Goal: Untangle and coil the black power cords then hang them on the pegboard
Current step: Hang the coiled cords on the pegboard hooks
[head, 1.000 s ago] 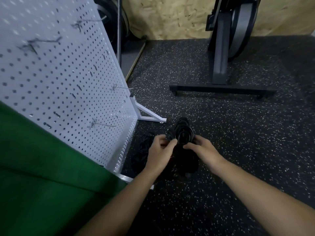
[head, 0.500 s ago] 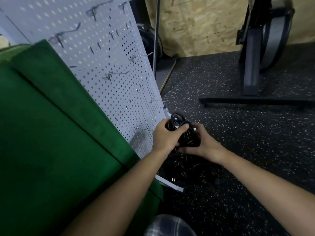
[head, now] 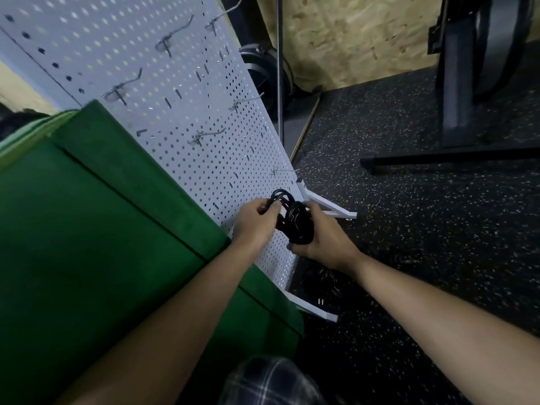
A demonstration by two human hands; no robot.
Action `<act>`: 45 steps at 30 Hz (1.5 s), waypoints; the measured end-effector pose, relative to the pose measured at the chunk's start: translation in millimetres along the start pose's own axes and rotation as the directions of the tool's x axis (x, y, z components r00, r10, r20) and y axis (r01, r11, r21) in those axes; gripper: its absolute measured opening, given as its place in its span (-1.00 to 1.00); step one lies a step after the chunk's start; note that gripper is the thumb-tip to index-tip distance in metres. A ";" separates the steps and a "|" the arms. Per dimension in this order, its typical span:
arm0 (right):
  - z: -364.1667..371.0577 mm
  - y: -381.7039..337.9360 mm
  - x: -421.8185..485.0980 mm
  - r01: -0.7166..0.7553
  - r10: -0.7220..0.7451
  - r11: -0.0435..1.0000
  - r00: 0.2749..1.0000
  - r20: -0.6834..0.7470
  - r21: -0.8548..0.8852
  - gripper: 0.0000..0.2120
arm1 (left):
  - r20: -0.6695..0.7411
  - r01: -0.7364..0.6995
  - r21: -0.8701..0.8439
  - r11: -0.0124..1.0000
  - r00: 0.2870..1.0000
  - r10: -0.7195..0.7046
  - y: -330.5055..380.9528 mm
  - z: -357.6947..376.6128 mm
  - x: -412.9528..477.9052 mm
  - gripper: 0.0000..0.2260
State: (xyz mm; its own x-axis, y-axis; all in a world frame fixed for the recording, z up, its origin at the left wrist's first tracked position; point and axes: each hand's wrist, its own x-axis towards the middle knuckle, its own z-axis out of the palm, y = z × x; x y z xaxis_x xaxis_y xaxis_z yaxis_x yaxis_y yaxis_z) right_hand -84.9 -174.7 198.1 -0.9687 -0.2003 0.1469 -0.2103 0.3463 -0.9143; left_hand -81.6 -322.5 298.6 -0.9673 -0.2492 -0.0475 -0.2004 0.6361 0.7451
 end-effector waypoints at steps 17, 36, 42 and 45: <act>52.8 17.5 40.3 0.065 -0.068 0.994 0.998 0.020 0.093 -0.06 | -0.149 0.117 0.091 0.989 0.984 -0.103 -27.8 9.9 33.2 -0.87; 42.4 28.9 38.5 -0.023 0.018 0.992 0.999 0.043 0.123 -0.21 | 0.023 0.374 -0.198 0.906 0.926 -0.378 -12.6 5.9 32.9 -0.23; 41.0 23.2 48.2 -0.031 0.020 0.986 0.998 0.065 0.165 -0.29 | -0.017 0.389 -0.167 0.906 0.918 -0.397 -18.8 10.1 43.9 -0.11; 40.1 28.8 47.0 -0.034 0.027 0.989 0.998 0.050 0.146 -0.27 | -0.021 0.400 -0.140 0.906 0.914 -0.406 -26.1 12.1 50.5 0.02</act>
State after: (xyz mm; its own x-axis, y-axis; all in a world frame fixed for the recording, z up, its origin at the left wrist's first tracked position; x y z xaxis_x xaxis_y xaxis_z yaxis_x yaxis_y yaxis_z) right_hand -131.1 -210.9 163.6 -0.9662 -0.2363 0.1029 -0.1554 0.2155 -0.9641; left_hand -127.0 -342.8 268.7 -0.7990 -0.5015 -0.3319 -0.5463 0.3746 0.7491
